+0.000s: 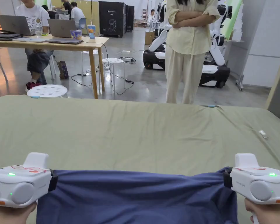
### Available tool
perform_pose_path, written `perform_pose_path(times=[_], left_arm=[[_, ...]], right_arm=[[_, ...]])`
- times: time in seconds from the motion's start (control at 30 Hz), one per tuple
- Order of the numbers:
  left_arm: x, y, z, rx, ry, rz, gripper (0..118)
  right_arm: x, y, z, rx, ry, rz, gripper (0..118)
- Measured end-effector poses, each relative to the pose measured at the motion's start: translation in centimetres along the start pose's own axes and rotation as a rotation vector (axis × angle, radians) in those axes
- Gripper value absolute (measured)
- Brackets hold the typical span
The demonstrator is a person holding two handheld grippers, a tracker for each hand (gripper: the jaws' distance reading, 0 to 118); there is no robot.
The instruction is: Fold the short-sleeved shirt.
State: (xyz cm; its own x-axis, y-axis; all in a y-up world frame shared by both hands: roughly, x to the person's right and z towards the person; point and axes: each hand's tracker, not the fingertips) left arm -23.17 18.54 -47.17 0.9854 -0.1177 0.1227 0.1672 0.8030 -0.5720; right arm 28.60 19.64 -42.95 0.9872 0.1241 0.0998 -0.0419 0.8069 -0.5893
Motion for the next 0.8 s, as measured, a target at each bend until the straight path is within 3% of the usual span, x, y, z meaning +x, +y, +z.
perform_pose_path(times=[0.3,0.53,0.7,0.73,0.77,0.8], left_arm=[[-1.0,-6.7,8.5,0.031,-0.031,0.025,1],[-0.7,-14.0,8.9,-0.099,-0.043,0.073,1],[-0.4,-15.5,9.0,-0.124,-0.036,0.106,3],[-0.1,-15.2,9.6,-0.084,-0.013,0.108,10],[0.2,-14.6,10.2,-0.047,0.017,0.111,34],[0.6,-14.1,10.8,-0.008,0.039,0.112,63]], right_arm=[[0.3,-8.0,9.1,0.055,-0.019,0.011,1],[-0.7,-15.9,9.8,-0.068,-0.003,-0.032,1],[-1.7,-16.7,10.8,-0.097,0.001,-0.042,2],[-1.9,-16.3,11.3,-0.081,0.016,-0.048,7],[-2.2,-15.8,11.9,-0.058,0.029,-0.061,29],[-2.5,-15.2,12.5,-0.029,0.025,-0.070,58]])
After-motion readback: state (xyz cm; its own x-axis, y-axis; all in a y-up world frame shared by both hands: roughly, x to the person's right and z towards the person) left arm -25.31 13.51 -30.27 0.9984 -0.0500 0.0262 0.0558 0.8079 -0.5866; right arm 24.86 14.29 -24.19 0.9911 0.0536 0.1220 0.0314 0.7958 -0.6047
